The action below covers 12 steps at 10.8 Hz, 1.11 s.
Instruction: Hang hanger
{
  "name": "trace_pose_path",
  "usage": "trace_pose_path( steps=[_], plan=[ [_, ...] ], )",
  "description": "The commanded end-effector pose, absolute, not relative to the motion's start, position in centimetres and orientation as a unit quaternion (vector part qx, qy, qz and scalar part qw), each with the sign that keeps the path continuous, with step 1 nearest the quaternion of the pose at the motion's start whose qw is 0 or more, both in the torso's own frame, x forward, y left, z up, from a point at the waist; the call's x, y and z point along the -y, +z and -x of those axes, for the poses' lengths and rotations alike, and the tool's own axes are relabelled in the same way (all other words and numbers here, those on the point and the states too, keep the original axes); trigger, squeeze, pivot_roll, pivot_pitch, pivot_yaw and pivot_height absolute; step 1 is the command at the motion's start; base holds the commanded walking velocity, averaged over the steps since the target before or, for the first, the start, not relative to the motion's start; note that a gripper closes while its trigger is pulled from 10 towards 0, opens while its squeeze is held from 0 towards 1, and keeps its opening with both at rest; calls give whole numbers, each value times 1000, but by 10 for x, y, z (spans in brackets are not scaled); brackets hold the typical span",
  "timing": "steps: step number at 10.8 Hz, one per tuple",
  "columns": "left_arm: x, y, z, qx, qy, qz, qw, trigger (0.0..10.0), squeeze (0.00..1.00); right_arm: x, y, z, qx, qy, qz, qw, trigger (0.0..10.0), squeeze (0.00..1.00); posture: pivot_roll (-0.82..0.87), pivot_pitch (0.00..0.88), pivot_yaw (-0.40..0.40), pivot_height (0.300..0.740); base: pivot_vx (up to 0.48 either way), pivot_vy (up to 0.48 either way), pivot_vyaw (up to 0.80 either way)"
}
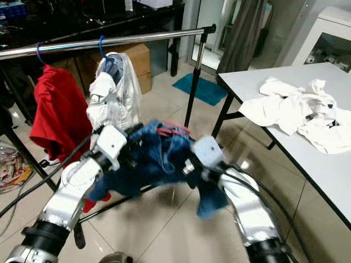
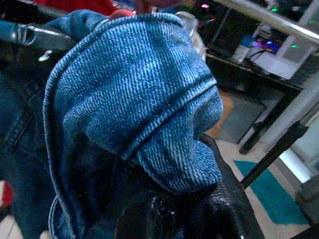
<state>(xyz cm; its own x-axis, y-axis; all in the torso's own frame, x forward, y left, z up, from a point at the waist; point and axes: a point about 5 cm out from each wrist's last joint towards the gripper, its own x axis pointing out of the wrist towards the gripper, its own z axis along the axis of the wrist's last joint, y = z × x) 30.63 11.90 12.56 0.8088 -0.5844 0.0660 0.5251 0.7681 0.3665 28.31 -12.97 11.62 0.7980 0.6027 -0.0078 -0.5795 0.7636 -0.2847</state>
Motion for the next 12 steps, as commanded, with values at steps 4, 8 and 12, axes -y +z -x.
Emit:
trace_pose_path(
  steps=[4,8,12],
  plan=[
    [-142,134,-313,95,-298,-184,932,10000,584,155,112,-275,33,289,158,944,0,0,83,8,-43,723,0,0,0],
    [-122,122,-292,83,-485,-300,817,10000,0,140,124,-264,91,391,240,884,0,0,82,9,-44,723,0,0,0],
    [-134,128,-286,69,-547,-333,765,10000,0,147,111,-255,89,434,317,839,0,0,90,12,-41,723,0,0,0]
  ],
)
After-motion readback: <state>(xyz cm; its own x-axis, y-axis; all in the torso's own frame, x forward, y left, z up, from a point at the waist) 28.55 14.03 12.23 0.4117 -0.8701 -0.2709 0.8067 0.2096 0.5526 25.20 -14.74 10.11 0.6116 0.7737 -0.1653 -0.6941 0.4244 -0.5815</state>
